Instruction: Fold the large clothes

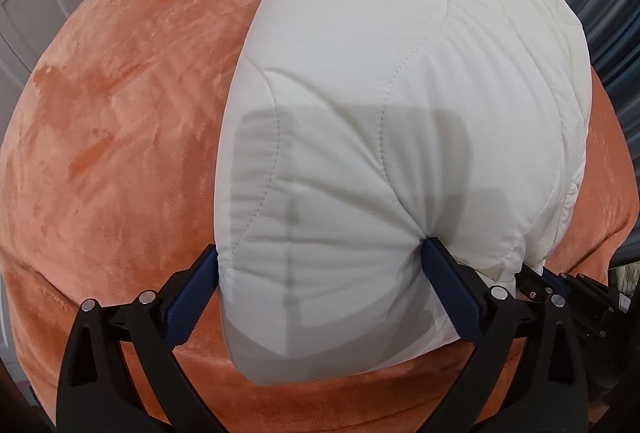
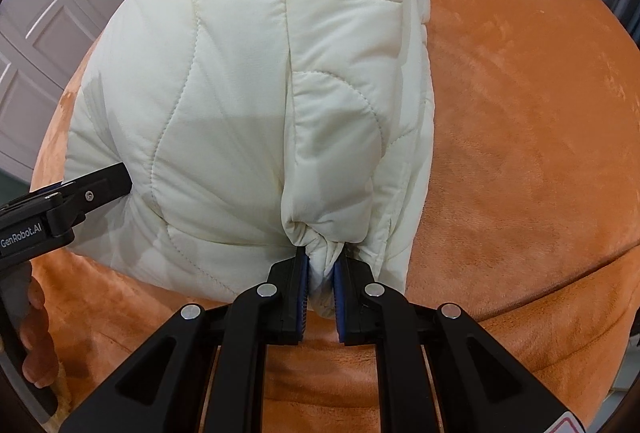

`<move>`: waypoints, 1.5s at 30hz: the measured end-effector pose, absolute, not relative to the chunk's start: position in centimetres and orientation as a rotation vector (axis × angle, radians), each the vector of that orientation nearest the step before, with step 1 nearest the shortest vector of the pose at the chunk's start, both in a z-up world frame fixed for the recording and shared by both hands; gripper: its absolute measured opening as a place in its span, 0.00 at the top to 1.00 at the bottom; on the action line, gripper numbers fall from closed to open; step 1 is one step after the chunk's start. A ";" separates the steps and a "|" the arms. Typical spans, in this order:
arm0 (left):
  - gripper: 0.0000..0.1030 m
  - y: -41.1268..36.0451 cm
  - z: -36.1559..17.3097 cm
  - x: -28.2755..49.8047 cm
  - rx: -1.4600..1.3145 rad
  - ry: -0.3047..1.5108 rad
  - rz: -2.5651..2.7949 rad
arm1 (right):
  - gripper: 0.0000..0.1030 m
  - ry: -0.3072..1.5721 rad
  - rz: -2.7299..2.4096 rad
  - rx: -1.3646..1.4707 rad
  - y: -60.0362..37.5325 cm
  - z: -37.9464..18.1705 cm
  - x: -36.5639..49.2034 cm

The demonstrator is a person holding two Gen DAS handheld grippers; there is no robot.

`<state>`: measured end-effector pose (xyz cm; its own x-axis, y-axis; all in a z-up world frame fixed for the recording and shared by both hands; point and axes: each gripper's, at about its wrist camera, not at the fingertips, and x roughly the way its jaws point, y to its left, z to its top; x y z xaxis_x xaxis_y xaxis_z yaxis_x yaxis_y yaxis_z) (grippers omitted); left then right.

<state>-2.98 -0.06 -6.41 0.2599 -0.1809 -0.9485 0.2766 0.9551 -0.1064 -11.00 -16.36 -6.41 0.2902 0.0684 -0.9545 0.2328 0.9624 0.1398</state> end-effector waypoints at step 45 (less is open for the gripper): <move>0.14 -5.7 -3.2 11.0 0.075 1.199 -0.286 | 0.88 0.982 -0.334 0.595 -23.3 -2.4 -1.2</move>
